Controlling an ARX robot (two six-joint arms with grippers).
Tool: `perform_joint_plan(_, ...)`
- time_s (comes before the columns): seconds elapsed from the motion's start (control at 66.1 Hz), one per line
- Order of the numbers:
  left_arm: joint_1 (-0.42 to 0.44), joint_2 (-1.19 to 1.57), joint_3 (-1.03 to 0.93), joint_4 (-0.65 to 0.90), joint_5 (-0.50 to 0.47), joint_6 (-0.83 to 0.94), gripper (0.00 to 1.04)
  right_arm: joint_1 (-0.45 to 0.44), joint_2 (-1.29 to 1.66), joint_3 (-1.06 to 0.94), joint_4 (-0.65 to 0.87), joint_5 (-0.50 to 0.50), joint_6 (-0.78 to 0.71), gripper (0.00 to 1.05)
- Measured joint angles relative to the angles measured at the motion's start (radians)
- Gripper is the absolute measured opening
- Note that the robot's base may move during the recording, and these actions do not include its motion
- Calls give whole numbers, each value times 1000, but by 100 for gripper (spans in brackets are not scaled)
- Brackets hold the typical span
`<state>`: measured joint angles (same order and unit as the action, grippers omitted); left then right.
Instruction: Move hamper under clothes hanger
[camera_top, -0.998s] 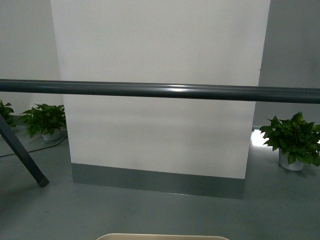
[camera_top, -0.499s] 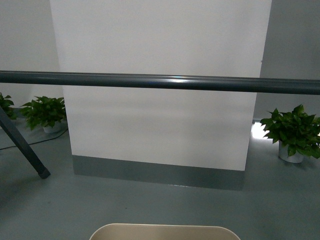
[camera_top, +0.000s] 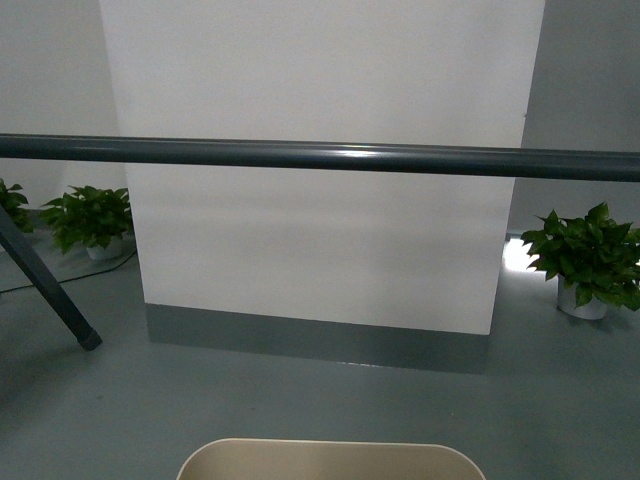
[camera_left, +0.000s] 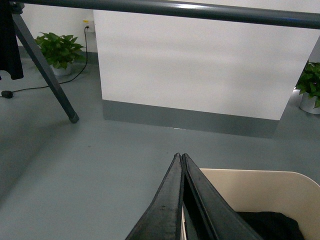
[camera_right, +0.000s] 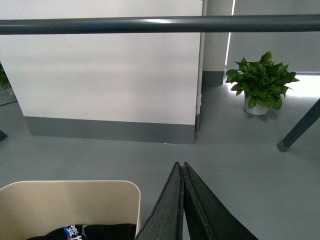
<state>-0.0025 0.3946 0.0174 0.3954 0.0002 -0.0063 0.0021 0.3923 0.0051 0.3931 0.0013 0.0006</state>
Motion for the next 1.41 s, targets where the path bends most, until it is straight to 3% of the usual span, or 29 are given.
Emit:
perform_joint_plan(0.711, 0, -216, 0, -214, 0, 0, 3, 0, -215, 0, -212, 0, 0, 2)
perform_joint_plan(0.832, 0, -354, 0, -380, 0, 0, 3, 0, -349, 1, -380, -2, 0, 2)
perform_joint_plan(1.286, 0, -390, 0, -393, 0, 0, 3, 0, -388, 1, -393, -2, 0, 2)
perform_joint_plan(1.407, 0, -390, 0, -393, 0, 0, 19, 0, -388, 1, -393, -2, -1, 17)
